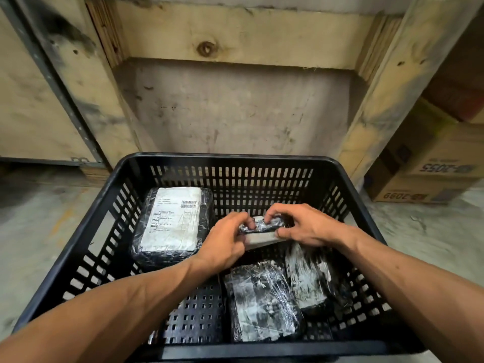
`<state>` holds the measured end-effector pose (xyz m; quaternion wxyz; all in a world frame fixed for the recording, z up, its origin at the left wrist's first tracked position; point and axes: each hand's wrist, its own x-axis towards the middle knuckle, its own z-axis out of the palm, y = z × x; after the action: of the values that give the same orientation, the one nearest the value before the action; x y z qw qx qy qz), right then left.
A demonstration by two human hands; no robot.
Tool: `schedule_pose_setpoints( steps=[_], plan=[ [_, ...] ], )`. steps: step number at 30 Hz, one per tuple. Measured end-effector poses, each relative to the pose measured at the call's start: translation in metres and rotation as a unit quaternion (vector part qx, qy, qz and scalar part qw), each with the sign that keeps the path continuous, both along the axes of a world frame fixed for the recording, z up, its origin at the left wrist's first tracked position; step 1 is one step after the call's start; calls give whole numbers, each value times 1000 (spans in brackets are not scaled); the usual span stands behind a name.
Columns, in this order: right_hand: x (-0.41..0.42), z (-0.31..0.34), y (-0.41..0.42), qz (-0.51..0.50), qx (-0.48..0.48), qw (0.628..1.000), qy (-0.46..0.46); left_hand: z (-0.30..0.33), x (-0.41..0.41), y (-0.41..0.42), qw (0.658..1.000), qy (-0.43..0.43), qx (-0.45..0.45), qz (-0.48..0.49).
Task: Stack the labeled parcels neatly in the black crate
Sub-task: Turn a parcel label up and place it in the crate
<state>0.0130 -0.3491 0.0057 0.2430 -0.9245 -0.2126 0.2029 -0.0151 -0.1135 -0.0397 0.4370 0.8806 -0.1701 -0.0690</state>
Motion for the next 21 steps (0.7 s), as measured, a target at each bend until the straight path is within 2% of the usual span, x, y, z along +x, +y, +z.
schedule_pose_setpoints(
  steps=[4,8,13,21],
  plan=[
    [3,15,1,-40,134,990,-24,17,12,18,993,23,-118,18],
    [4,30,3,-98,258,960,-37,46,31,35,975,26,-218,28],
    [10,44,14,-141,359,920,-72,69,36,41,963,0,-265,46],
    [5,55,39,-205,417,881,-85,84,31,46,952,38,-301,34]
  ],
)
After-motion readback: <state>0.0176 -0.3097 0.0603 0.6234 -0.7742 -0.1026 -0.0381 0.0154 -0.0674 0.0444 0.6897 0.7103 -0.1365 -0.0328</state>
